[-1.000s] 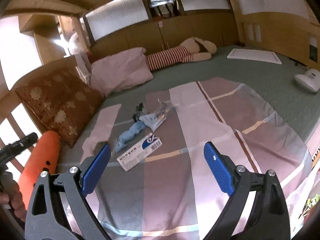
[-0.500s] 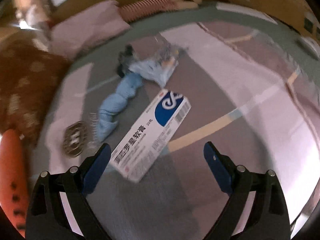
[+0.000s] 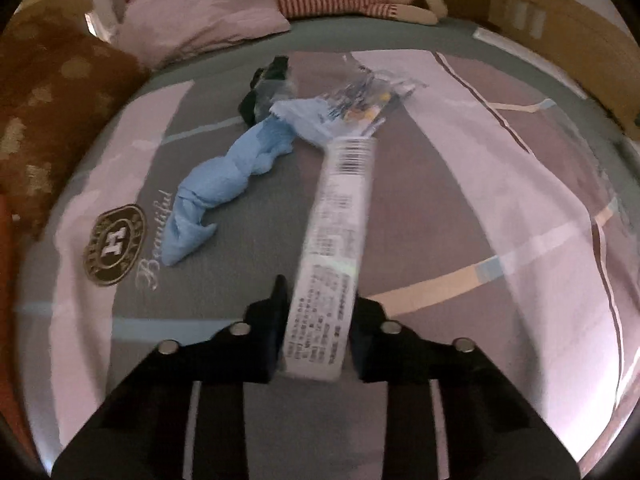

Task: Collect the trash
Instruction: 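Grasp the white medicine box with the right tool, then grasp the blue sock with the left tool while the right tool holds the medicine box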

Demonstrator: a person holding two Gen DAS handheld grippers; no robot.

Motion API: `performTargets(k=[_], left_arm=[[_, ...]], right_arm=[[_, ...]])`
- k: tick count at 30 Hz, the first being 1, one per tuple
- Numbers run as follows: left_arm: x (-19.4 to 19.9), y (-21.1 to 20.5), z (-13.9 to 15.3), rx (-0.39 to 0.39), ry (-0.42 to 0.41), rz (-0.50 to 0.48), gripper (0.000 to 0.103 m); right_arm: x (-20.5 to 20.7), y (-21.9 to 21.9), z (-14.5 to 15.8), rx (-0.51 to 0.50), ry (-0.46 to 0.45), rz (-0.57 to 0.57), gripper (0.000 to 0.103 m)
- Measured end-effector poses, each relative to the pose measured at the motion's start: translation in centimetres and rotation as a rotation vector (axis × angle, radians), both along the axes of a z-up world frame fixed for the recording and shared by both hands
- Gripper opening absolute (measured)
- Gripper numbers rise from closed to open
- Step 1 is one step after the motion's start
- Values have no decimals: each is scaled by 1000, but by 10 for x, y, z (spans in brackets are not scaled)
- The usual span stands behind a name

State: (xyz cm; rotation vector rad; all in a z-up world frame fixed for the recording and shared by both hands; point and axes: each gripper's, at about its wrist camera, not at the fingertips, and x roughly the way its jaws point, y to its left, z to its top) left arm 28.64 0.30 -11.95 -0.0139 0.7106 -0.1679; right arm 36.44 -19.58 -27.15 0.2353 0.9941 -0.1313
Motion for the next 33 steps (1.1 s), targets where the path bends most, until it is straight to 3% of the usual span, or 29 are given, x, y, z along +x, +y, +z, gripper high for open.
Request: performTargets(k=[2, 7, 11, 14, 19, 20, 22, 23, 24, 28, 33], left_arm=[[16, -13, -11, 31, 22, -44, 100], [58, -43, -54, 105, 75, -137, 100], [93, -63, -98, 167, 127, -162, 97], [119, -77, -122, 164, 182, -151, 89], [151, -96, -142, 176, 202, -133, 85], [156, -96, -146, 176, 218, -125, 78], [166, -94, -158, 169, 276, -103, 54], [168, -92, -165, 169, 299, -95, 35], [167, -91, -168, 158, 312, -112, 10], [150, -92, -156, 209, 260, -150, 6], [106, -76, -96, 199, 157, -129, 5]], right_arm=[[-6, -17, 19, 54, -16, 32, 21], [-56, -54, 76, 16, -184, 131, 21], [-70, -94, 89, 224, -187, 103, 21], [-78, -101, 100, 174, -236, 86, 22], [-77, -81, 93, 152, -212, 140, 21], [-77, -78, 94, 138, -213, 148, 21], [-77, -73, 95, 125, -222, 160, 21], [-78, -72, 96, 124, -227, 164, 21], [-79, -71, 97, 120, -232, 172, 21], [-80, -66, 100, 100, -244, 190, 21], [-86, -64, 109, 103, -283, 212, 21]])
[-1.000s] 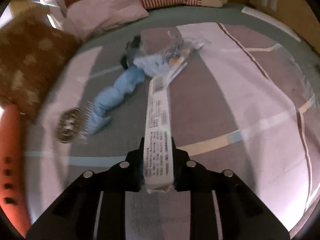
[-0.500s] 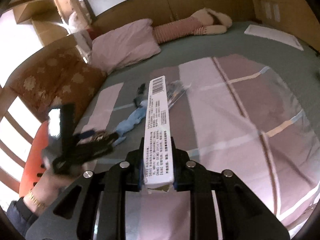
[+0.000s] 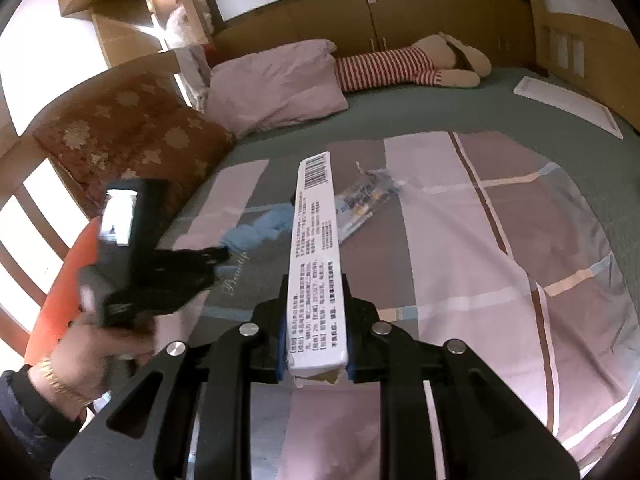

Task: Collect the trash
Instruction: 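Grasp the blue sock with the left tool while the right tool holds the medicine box, then carry the blue sock and medicine box with both tools to the trash bag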

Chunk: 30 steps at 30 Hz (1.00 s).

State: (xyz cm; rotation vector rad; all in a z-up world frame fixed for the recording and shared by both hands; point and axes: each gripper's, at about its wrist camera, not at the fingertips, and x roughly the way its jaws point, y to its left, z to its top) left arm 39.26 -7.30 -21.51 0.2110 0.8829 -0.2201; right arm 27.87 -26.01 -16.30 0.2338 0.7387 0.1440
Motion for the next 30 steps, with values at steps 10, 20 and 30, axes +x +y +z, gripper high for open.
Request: performTargets(k=[10, 20, 30], left_arm=[[-130, 20, 99, -93, -217, 27, 6], [-168, 35, 86, -115, -186, 42, 6], [-161, 40, 82, -121, -165, 43, 6]], right_arm=[[-35, -8, 4, 29, -26, 24, 22], [-51, 8, 4, -39, -46, 32, 22], [-51, 11, 4, -46, -47, 38, 22]])
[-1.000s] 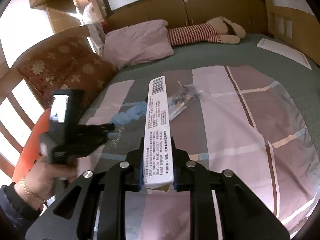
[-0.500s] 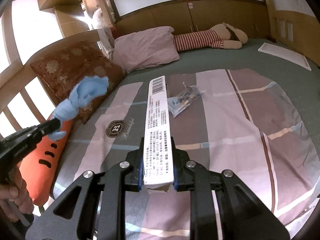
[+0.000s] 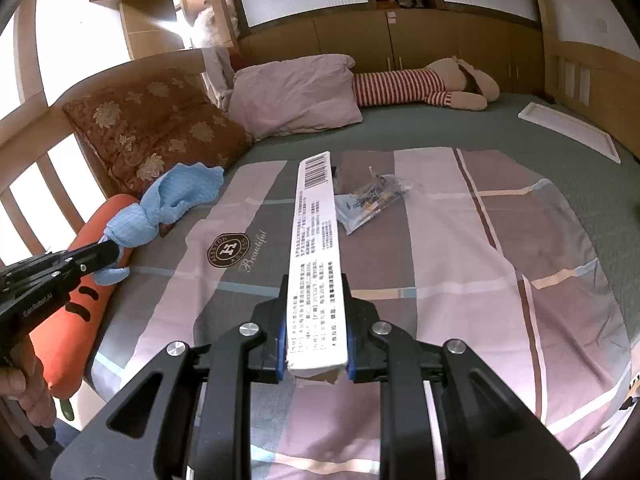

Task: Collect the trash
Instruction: 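Carry the blue sock and medicine box with both tools to the trash bag, then open both tools over the trash bag to drop the sock and box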

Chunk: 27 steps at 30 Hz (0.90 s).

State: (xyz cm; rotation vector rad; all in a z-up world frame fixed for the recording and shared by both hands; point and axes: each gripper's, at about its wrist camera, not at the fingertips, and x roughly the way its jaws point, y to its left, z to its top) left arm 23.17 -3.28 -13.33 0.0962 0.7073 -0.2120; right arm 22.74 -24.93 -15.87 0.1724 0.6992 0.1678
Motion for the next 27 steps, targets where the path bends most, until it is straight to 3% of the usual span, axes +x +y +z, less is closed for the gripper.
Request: performTargets(k=[5, 9, 12, 16, 19, 23, 25, 26, 27], left_arm=[[0, -10, 0, -25, 14, -39, 6], [-12, -43, 4, -57, 15, -177, 6], [-32, -88, 5, -56, 23, -335, 6], [-72, -167, 10, -65, 63, -596, 6], [-112, -236, 12, -69, 143, -814, 6], [-149, -304, 1, -38, 271, -964, 7], [-163, -332, -8, -7, 313, -999, 24], [-166, -342, -14, 19, 339, -1000, 63], [-165, -347, -18, 37, 341, -985, 84]], right_arm=[[-20, -18, 17, 51, -45, -17, 21], [-76, -61, 44, 70, -115, -62, 21], [-143, -118, 61, 36, -141, -163, 22], [-219, -182, 61, -27, -96, -310, 22], [-271, -218, 52, -67, -32, -417, 22], [-310, -248, 40, -87, 53, -489, 22], [-318, -259, 37, -67, 76, -511, 28], [-317, -262, 36, -58, 99, -508, 52], [-313, -264, 37, -58, 122, -507, 66]])
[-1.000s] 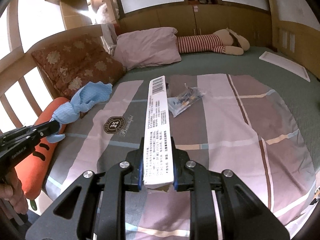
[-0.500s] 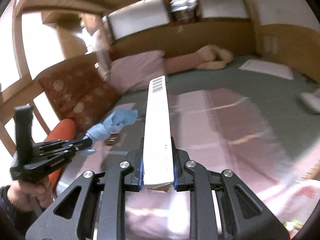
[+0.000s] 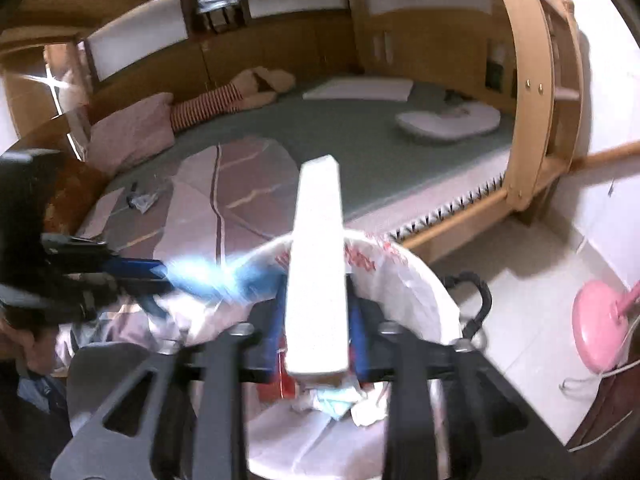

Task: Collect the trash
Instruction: 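Open both tools over the trash bag to drop the sock and box, then move both open tools back over the remaining trash on the bed, then grasp the black wrapper with the left tool while the right tool grasps the clear bag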

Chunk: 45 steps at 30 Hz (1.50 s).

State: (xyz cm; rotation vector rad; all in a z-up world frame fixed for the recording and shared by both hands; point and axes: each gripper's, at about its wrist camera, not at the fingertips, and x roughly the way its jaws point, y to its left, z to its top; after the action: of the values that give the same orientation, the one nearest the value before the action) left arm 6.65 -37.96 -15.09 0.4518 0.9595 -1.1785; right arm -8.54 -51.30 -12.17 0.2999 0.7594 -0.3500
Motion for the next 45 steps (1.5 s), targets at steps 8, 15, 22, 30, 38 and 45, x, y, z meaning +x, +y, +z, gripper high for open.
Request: performTargets(k=[8, 15, 22, 30, 38, 45], left_arm=[[85, 104, 39, -107, -147, 382, 93], [152, 257, 73, -224, -222, 819, 98], [206, 343, 72, -241, -282, 1045, 99], [312, 335, 7, -95, -236, 1051, 99], [381, 320, -52, -19, -209, 1022, 98], [428, 309, -67, -74, -145, 1019, 98]], right_arm=[[34, 35, 24, 3, -174, 64, 86], [148, 124, 21, 21, -222, 232, 86], [282, 207, 18, 13, -246, 298, 86], [431, 222, -72, 340, -54, 229, 84], [511, 210, -158, 600, 25, 128, 61], [561, 201, -186, 685, 21, 112, 51]])
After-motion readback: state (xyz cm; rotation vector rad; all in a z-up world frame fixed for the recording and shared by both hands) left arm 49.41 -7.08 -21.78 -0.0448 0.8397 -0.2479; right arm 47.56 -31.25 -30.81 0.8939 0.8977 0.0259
